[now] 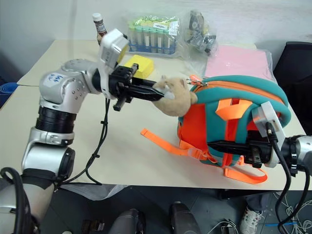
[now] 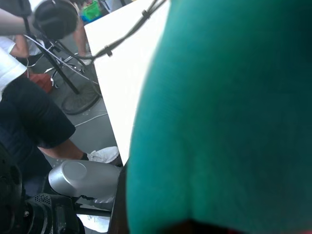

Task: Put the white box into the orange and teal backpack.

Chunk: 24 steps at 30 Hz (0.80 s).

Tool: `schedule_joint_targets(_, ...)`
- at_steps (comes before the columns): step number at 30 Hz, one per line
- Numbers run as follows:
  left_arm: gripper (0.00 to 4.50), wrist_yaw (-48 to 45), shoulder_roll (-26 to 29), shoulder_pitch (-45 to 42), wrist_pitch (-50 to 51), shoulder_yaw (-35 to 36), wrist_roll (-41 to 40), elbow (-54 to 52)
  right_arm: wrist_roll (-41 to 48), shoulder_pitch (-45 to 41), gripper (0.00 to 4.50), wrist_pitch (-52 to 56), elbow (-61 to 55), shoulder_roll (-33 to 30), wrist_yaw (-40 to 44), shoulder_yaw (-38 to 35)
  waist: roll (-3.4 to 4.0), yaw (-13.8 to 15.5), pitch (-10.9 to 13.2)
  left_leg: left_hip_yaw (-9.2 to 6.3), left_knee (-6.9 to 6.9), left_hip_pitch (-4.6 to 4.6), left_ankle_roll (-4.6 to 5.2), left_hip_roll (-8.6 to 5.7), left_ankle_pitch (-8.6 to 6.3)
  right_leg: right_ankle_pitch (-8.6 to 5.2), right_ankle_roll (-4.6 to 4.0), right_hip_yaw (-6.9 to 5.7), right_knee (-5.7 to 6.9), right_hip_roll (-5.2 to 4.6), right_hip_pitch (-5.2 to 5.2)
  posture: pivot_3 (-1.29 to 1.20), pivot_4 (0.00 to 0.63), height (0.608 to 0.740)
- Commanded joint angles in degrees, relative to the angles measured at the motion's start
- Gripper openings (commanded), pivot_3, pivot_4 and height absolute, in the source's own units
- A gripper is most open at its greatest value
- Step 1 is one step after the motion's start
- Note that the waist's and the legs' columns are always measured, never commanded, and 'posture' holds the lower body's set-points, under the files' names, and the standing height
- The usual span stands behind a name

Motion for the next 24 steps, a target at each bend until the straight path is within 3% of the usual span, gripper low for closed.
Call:
schedule_joint_targets(1,0.36,-0.7,3.4,-2.6,-8.6,-0.7,6.3,6.4,0.5,0.8,0.00,-0.5,-0.2,0.6,-0.5,-3.5,0.00,-0.1,0.0,0.01,0.00,0.00,0.00,0.00,0.00,0.00,0.00,0.01,0.01,0.00,-0.01,0.00,0.150,0.740)
schedule_joint_targets(5,0.36,-2.1,5.0,-1.4,-19.4,-5.2,14.3,12.6,0.5,1.4,0.00,-0.8,0.4,1.2,-0.6,-4.5,0.00,0.0,0.0,0.02,0.00,0.00,0.00,-0.01,0.00,0.00,0.00,0.00,-0.02,0.00,-0.01,0.00,0.150,0.740)
schedule_joint_targets(9,0.36,0.0,2.5,4.6,-29.1,-10.6,21.0,11.7,-1.0,1.1,0.00,-2.0,0.3,2.4,-1.5,-3.3,0.01,0.1,0.0,0.03,-0.02,-0.01,0.01,0.00,-0.01,0.00,0.00,0.01,-0.06,-0.02,-0.01,0.00,0.150,0.740)
schedule_joint_targets(18,0.36,7.0,-2.5,13.5,-38.5,-16.1,30.0,8.1,-10.8,-3.4,0.00,-7.3,4.3,3.2,-3.0,4.3,0.00,0.1,0.0,0.04,0.02,-0.01,0.03,-0.02,-0.02,0.00,0.00,0.03,0.02,-0.04,-0.04,0.00,0.150,0.740)
schedule_joint_targets(19,0.36,7.1,-2.9,13.4,-36.3,-14.6,28.4,7.7,-11.5,-4.0,0.31,-7.4,5.3,2.9,-3.1,4.7,0.00,0.1,0.0,0.05,0.02,0.01,0.04,-0.02,-0.02,0.00,0.00,0.04,0.03,-0.04,-0.02,0.00,0.150,0.740)
schedule_joint_targets(24,1.99,4.0,-0.6,13.1,-20.6,-5.8,17.4,4.2,-14.2,-4.0,1.88,-8.3,12.3,-1.7,2.3,3.0,0.00,0.1,0.0,0.08,0.03,-0.03,0.06,-0.01,-0.03,0.00,0.00,0.04,0.08,-0.04,-0.06,0.00,0.150,0.740)
